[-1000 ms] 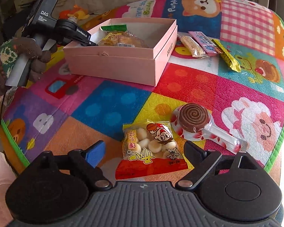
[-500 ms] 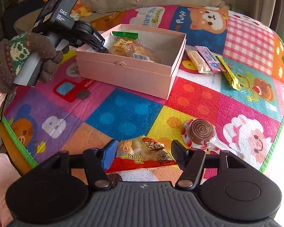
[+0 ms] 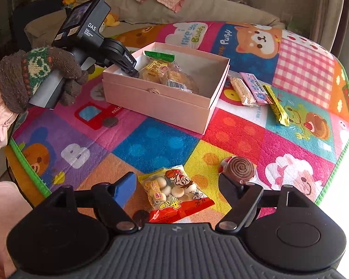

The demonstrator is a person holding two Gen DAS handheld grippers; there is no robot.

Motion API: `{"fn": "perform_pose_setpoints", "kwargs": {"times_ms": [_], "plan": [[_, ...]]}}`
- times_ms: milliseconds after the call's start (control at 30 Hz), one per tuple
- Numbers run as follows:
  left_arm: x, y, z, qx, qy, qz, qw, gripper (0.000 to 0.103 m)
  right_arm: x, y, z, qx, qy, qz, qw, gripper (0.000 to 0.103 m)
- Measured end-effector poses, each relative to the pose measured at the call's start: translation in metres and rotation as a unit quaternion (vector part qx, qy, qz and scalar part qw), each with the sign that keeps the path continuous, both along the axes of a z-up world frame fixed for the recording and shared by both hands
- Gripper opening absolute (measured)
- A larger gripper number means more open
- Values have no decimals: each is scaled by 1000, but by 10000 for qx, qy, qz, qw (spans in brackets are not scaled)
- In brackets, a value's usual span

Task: Organize objects
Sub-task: 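Grasp the cartoon-printed snack bag with the right tool, then carry the cartoon snack bag into the pink box and open the right tool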

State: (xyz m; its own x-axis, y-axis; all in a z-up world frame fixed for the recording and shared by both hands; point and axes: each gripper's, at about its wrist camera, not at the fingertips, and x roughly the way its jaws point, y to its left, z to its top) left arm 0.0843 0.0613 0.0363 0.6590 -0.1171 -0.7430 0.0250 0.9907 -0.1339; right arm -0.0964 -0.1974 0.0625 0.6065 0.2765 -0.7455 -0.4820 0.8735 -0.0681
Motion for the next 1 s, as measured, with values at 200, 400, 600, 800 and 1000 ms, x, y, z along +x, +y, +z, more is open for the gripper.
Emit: {"fn": "perform_pose_setpoints", "kwargs": {"times_ms": [200, 400, 600, 800, 1000], "plan": [[-1, -1, -1, 27, -10, -5, 10000, 15, 12, 0, -22, -78, 300, 188, 9993, 83], [-1, -2, 0, 45, -14, -10, 10000, 15, 34, 4, -45, -68, 550, 444, 9975, 86], [-2, -1, 1, 8, -19, -8, 10000, 15, 28, 10, -34, 123, 800, 587, 9950, 63], [-2, 0, 1, -56, -47, 21, 10000, 16, 20, 20, -7, 328, 663, 720, 9947, 62], [-4, 0, 0, -48, -94, 3, 9999, 16, 59, 24, 36, 728, 207, 375, 9964, 62]]}}
